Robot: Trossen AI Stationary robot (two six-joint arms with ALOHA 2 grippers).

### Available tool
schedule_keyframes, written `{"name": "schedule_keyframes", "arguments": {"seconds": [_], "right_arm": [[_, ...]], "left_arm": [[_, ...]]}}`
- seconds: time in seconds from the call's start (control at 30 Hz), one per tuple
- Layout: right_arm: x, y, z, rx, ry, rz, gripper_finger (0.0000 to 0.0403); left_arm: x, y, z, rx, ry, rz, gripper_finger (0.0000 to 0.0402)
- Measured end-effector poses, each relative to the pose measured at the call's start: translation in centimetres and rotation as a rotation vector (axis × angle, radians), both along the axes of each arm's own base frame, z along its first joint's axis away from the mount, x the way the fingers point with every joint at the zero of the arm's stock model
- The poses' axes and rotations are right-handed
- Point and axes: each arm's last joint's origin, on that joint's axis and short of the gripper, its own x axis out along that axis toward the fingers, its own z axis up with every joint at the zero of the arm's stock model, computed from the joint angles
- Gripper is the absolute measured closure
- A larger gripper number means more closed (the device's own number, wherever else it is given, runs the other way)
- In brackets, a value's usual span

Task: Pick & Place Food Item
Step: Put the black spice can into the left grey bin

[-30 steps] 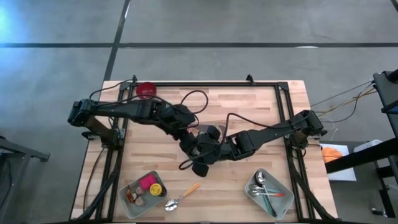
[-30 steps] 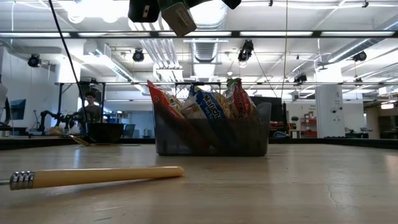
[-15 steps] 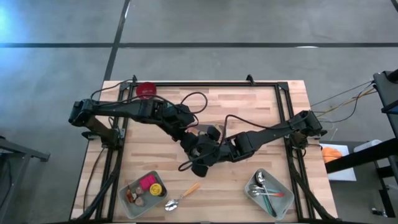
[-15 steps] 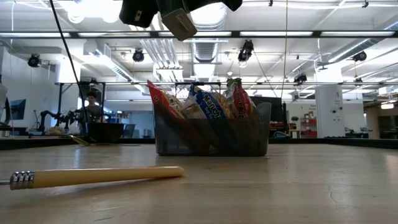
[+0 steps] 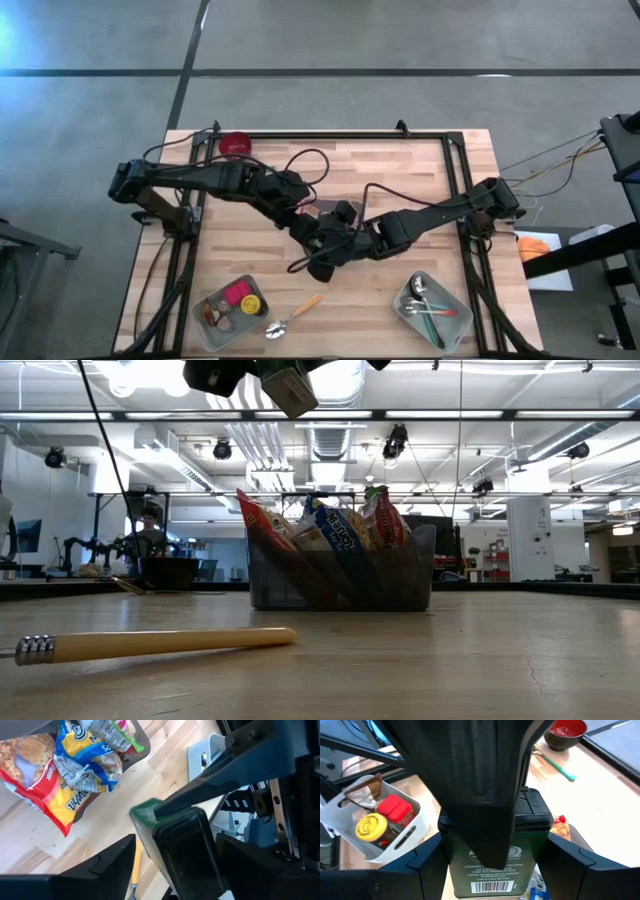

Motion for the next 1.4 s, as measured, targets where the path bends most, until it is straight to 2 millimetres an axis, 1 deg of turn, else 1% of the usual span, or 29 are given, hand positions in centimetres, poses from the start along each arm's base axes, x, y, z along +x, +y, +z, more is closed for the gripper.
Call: {"name": "schedule_keyframes", "arguments": {"seconds": [0.17, 0.33, 0.43, 0.87, 0.9, 0.97, 1.03, 1.13, 1.3, 1.4], "right_arm": [[0.0, 0.2, 0.2, 0.028, -0.013, 0.004, 0.0156], [-0.1, 0.6, 0.2, 0.013, -0.009, 0.025, 0.0156], [-0.1, 0.6, 0.2, 0.003, -0.003, 0.027, 0.0156], [-0.2, 0.7, 0.2, 0.003, 0.001, 0.032, 0.0156], [-0.2, 0.7, 0.2, 0.004, 0.000, 0.031, 0.0148], [-0.1, 0.8, 0.3, 0.026, -0.011, 0.030, 0.0114], [-0.1, 0.9, 0.9, 0.053, -0.052, 0.030, 0.0076], [-0.3, 0.7, 1.9, 0.067, -0.098, 0.022, 0.0039], [-0.3, 0.6, 2.3, 0.050, -0.102, 0.032, 0.0026], [-0.4, 0.8, 3.2, 0.052, -0.125, 0.043, 0.0025]], "left_arm": [[0.1, -0.1, 0.1, -0.001, -0.008, 0.002, 0.0177], [0.1, -0.4, 0.1, -0.018, -0.010, -0.001, 0.0232], [0.1, -0.4, 0.1, -0.029, -0.006, 0.009, 0.0256], [0.1, -0.4, 0.2, -0.040, -0.014, -0.012, 0.0258], [0.0, -0.4, 0.2, -0.037, -0.016, -0.015, 0.0258], [-0.3, -0.4, 0.4, -0.015, -0.024, -0.043, 0.0262], [-0.7, -0.4, 0.8, -0.002, -0.041, -0.070, 0.0279], [-1.9, -0.3, 1.2, 0.018, -0.009, -0.091, 0.0281], [-4.2, -0.1, 2.6, 0.043, -0.014, -0.118, 0.0281], [-5.0, -0.3, 2.8, 0.040, 0.011, -0.163, 0.0281]]}}
